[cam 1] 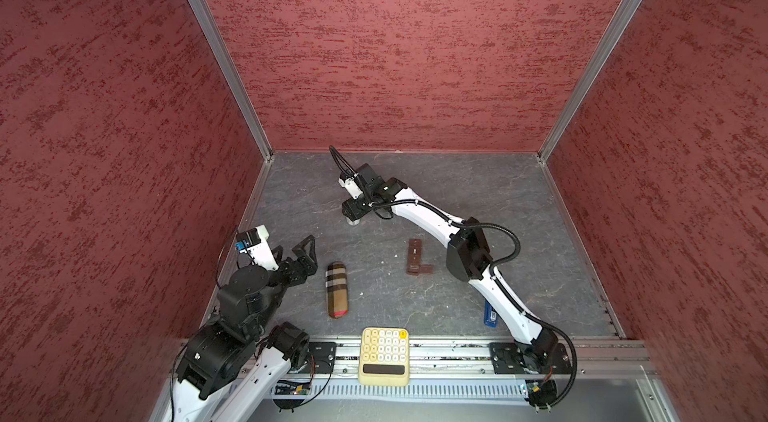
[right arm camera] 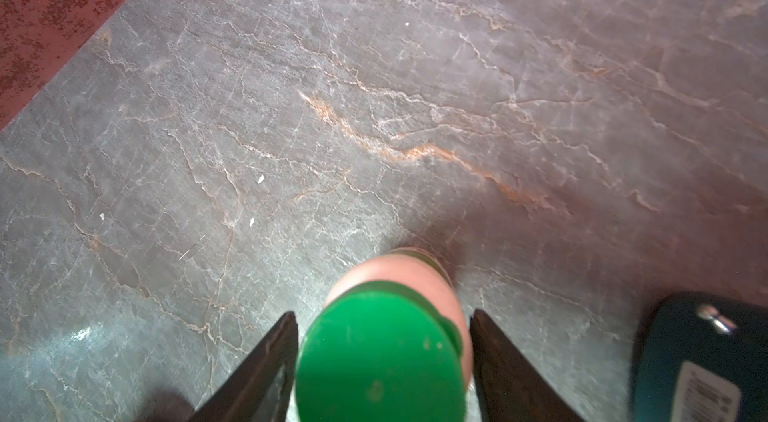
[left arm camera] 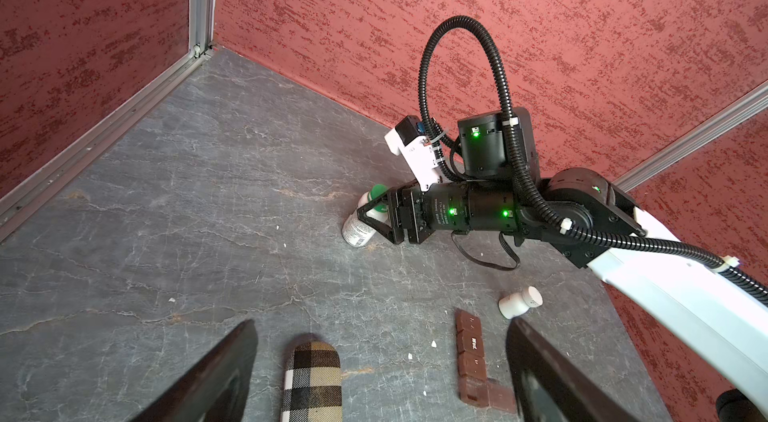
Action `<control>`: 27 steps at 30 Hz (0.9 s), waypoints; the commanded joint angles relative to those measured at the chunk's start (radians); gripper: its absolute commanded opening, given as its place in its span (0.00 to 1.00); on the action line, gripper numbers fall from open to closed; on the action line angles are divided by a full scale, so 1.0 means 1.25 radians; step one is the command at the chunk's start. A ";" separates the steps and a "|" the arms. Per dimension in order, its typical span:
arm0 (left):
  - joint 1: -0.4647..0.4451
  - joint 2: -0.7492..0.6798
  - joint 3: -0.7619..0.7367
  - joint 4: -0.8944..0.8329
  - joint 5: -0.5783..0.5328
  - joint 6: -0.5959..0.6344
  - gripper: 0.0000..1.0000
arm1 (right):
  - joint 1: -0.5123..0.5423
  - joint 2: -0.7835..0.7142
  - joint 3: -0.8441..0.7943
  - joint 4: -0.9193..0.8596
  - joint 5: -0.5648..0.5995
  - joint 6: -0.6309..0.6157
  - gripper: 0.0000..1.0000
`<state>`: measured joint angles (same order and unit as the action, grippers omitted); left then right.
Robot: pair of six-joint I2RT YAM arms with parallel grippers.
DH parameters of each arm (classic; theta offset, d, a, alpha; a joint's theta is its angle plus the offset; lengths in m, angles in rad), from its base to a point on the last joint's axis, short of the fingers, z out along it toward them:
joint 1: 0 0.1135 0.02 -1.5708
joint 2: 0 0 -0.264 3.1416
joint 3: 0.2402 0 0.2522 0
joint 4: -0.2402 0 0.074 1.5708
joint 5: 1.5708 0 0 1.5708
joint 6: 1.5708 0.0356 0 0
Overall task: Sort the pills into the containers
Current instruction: 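Grasp the green-capped pill bottle with the right gripper while the left gripper withdraws, then lift the bottle with the right gripper while the left gripper reaches in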
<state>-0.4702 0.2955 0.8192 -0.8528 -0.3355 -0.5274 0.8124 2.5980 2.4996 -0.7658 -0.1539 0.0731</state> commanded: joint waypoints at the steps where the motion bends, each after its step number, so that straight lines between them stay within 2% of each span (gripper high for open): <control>1: 0.004 0.005 -0.003 0.003 -0.001 -0.006 0.94 | 0.002 0.013 0.032 0.016 0.010 -0.020 0.67; 4: 0.004 0.005 -0.003 0.003 -0.001 -0.005 0.94 | 0.002 0.015 0.032 0.024 0.018 -0.019 0.65; 12: 0.005 0.006 -0.003 -0.001 -0.004 -0.002 0.94 | 0.000 0.004 0.033 0.008 0.046 -0.016 0.50; 16: 0.005 0.009 -0.003 0.003 0.000 -0.003 0.94 | 0.000 -0.032 0.031 -0.009 0.049 0.008 0.45; 22: 0.004 0.022 0.002 0.023 0.024 0.021 0.97 | 0.001 -0.130 0.008 -0.052 0.034 0.084 0.41; 27: 0.005 0.023 -0.013 0.112 0.104 0.120 0.98 | 0.001 -0.279 -0.112 -0.063 0.041 0.163 0.41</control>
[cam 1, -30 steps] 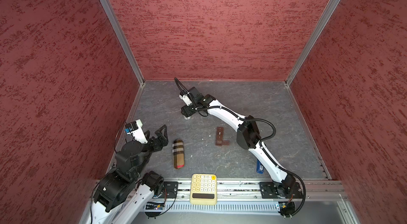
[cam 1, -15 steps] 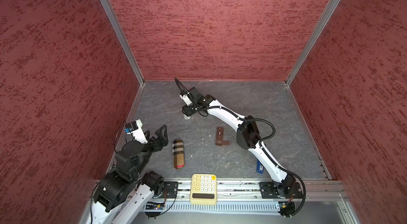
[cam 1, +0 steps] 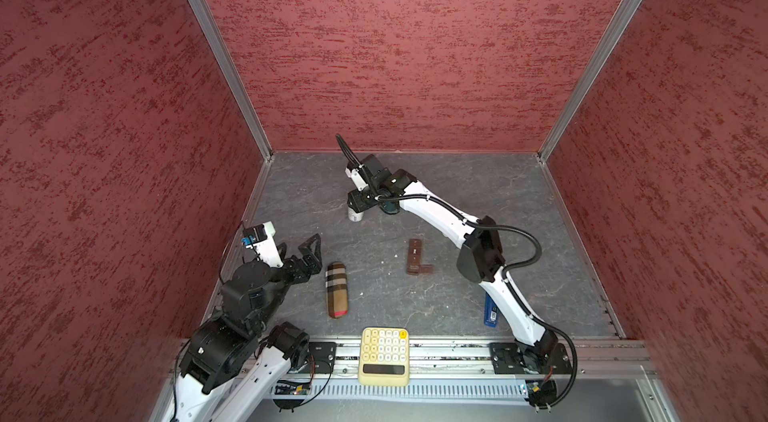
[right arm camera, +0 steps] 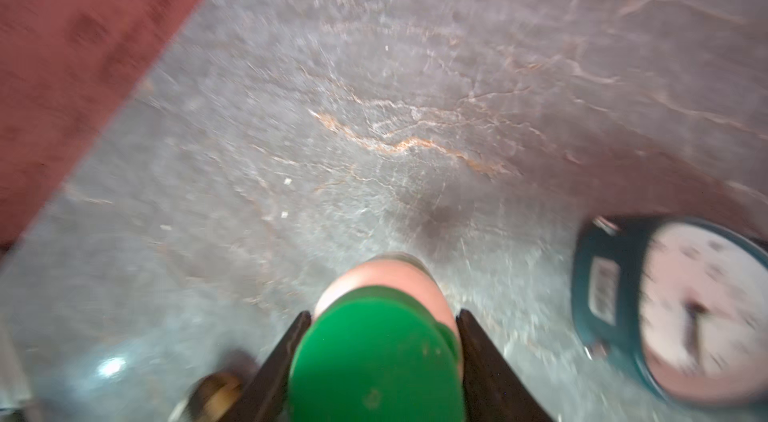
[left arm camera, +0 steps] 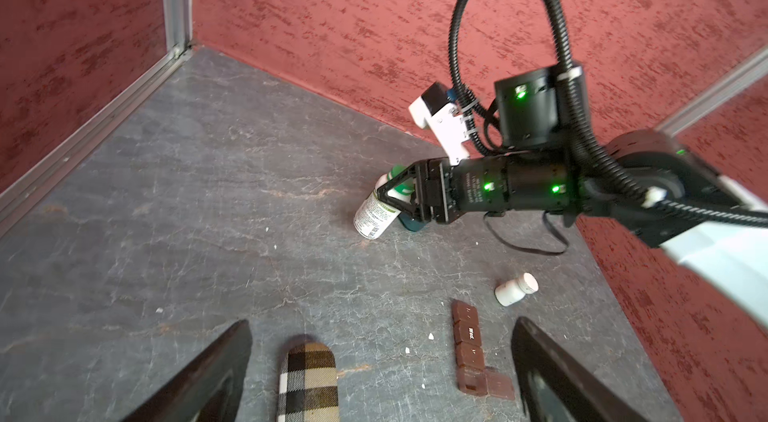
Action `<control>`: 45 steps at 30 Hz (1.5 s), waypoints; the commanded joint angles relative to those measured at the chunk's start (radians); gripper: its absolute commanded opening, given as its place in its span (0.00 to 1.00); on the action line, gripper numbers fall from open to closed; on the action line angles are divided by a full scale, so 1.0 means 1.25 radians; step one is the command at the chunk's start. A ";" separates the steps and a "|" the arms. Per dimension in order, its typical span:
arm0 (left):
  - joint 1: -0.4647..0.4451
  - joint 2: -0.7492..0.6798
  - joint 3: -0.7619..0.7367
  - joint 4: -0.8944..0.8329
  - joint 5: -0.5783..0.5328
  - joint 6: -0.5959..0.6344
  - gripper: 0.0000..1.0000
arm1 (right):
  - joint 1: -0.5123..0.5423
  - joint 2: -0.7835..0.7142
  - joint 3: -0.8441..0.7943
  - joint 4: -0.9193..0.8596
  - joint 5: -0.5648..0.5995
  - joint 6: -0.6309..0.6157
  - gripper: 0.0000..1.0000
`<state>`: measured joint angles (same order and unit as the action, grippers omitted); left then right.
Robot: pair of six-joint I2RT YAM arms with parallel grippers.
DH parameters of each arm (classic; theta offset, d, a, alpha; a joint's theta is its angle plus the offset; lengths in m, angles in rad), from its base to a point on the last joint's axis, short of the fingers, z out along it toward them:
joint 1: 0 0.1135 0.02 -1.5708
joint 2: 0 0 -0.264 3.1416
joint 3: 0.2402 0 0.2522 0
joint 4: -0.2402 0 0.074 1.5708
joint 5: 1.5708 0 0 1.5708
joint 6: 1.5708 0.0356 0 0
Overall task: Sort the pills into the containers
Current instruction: 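Lift the bottle with the right gripper while the left gripper reaches in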
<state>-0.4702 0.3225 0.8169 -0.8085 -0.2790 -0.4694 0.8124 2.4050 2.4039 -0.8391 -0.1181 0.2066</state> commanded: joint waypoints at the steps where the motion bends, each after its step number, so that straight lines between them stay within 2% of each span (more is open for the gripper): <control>1: 0.004 0.001 -0.021 0.105 0.084 0.101 0.97 | 0.001 -0.166 -0.071 -0.001 0.015 0.071 0.41; 5: 0.005 0.005 -0.072 0.243 0.187 0.198 0.94 | -0.004 -0.329 -0.235 0.019 0.025 0.132 0.41; 12: -0.012 0.061 -0.146 0.421 0.351 0.292 0.85 | -0.033 -0.599 -0.504 0.050 0.024 0.294 0.41; 15: -0.067 0.096 -0.189 0.506 0.386 0.341 0.84 | -0.045 -0.709 -0.618 0.070 0.019 0.361 0.40; 20: -0.227 0.201 -0.276 0.738 0.337 0.471 0.87 | -0.078 -0.855 -0.773 0.096 -0.004 0.448 0.40; 24: -0.310 0.356 -0.290 0.891 0.314 0.549 0.91 | -0.107 -0.926 -0.860 0.113 -0.035 0.496 0.39; 30: -0.315 0.546 -0.294 1.128 0.358 0.552 0.95 | -0.141 -0.984 -0.922 0.102 -0.076 0.535 0.39; 37: -0.305 0.683 -0.262 1.228 0.433 0.538 0.94 | -0.168 -1.023 -0.964 0.106 -0.121 0.561 0.39; 45: -0.293 0.744 -0.256 1.303 0.479 0.504 0.91 | -0.183 -1.040 -1.007 0.139 -0.173 0.590 0.39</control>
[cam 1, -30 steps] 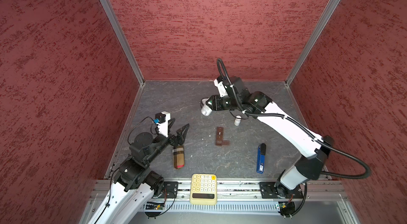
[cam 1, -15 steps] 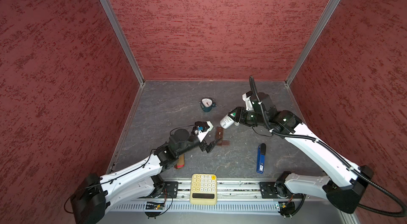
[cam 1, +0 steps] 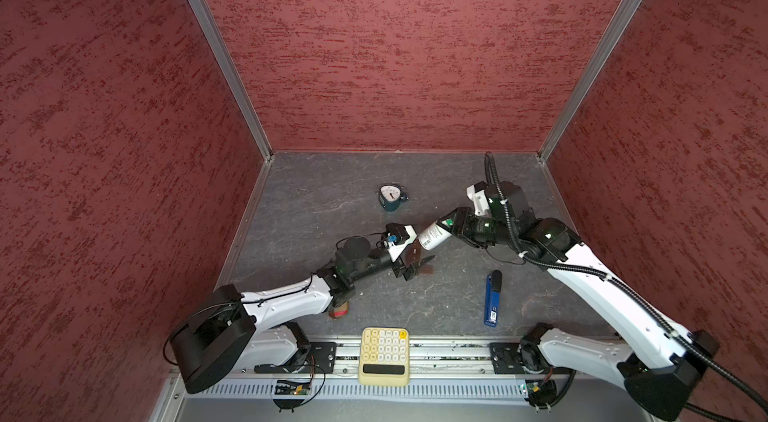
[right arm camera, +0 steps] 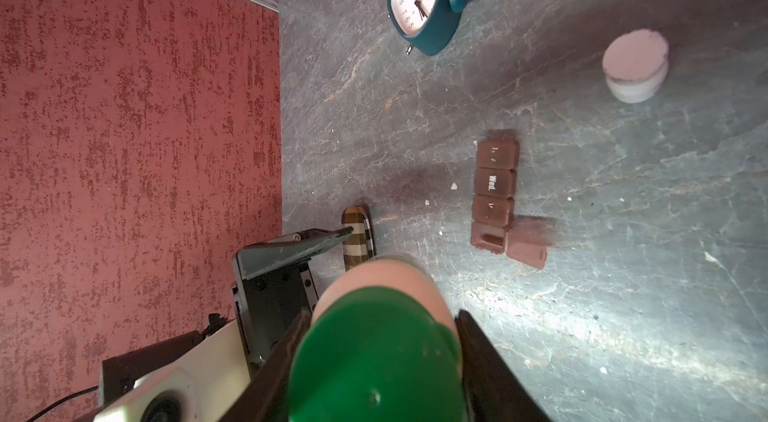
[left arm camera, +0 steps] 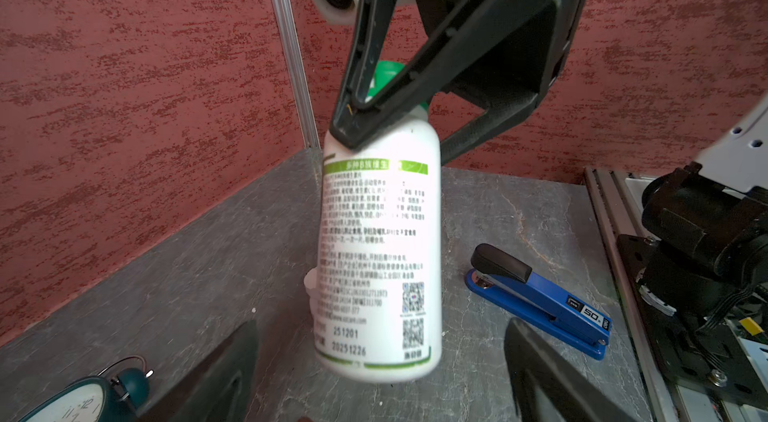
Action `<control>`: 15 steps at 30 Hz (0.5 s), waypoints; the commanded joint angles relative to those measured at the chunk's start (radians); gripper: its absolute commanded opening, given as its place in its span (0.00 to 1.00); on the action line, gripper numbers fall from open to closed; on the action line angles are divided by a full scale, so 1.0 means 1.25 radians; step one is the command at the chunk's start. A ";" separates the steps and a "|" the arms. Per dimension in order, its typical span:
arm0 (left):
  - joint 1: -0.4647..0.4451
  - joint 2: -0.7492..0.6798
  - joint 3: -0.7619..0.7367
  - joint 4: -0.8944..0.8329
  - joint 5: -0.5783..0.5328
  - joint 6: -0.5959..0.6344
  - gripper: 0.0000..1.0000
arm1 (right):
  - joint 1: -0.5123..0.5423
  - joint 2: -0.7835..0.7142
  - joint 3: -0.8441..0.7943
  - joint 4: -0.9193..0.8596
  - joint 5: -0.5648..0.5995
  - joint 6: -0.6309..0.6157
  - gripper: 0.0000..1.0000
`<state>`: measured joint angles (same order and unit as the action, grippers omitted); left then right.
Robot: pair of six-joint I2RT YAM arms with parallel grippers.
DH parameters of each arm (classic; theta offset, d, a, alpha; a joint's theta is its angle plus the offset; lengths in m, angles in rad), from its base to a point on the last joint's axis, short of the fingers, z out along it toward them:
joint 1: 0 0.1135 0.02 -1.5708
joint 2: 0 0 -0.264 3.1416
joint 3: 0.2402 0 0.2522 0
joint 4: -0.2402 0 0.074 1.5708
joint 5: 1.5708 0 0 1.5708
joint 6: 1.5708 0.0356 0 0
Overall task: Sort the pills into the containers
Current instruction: 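Lift the bottle with the right gripper while the left gripper reaches in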
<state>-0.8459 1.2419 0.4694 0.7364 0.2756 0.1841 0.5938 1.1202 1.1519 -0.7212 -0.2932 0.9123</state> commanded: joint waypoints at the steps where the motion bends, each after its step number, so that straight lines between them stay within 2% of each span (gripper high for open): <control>1: 0.010 0.014 0.024 0.072 0.041 -0.021 0.90 | -0.008 -0.011 -0.005 0.047 -0.038 0.026 0.39; 15: 0.014 0.103 0.053 0.129 0.083 -0.047 0.78 | -0.010 -0.013 -0.010 0.043 -0.048 0.036 0.38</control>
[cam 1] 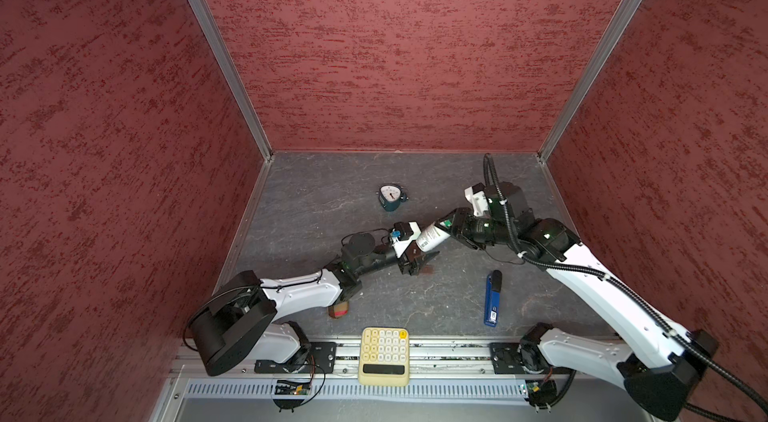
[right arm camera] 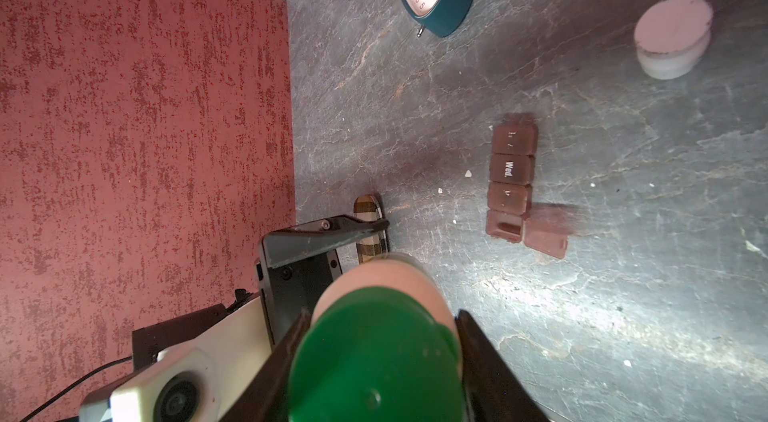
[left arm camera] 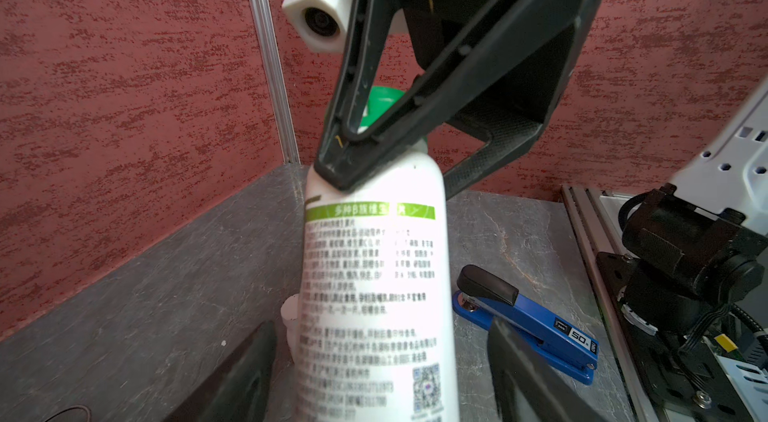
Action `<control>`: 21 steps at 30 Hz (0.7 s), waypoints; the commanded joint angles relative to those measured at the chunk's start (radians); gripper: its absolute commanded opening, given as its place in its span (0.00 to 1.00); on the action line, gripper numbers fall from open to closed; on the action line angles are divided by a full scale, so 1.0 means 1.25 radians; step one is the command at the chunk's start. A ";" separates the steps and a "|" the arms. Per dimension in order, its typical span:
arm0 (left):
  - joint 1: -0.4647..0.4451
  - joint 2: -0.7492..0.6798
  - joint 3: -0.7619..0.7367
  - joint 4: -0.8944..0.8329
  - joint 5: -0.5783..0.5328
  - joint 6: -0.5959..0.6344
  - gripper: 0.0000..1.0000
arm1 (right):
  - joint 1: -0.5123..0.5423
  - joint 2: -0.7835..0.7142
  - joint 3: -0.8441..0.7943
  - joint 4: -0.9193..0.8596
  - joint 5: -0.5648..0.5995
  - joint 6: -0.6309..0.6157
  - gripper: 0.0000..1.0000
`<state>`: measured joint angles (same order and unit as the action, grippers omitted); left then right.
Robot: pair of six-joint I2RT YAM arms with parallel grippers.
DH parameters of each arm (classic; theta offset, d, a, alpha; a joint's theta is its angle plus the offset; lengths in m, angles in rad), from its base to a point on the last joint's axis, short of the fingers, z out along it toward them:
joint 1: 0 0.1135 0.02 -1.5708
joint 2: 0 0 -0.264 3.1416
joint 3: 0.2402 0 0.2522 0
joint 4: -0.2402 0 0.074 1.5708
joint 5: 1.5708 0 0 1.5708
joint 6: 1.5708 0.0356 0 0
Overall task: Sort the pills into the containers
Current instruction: 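Lift the bottle with the right gripper while the left gripper reaches in, then grip the bottle's green cap with the left gripper, holding the body with the right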
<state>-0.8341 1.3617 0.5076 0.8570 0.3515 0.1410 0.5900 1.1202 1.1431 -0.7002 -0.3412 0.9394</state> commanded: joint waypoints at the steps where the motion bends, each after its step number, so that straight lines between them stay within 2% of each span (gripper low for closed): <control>1: 0.006 0.008 0.024 0.031 0.025 -0.013 0.76 | -0.007 -0.013 -0.002 0.025 -0.009 0.014 0.38; 15: 0.005 0.018 0.039 0.000 0.045 -0.012 0.61 | -0.007 -0.020 -0.004 0.004 0.010 0.001 0.37; 21: 0.004 0.022 0.050 -0.021 0.057 -0.009 0.50 | -0.007 -0.021 -0.006 0.005 0.009 -0.003 0.38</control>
<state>-0.8280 1.3766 0.5446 0.8440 0.3889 0.1268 0.5884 1.1126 1.1431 -0.7082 -0.3367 0.9356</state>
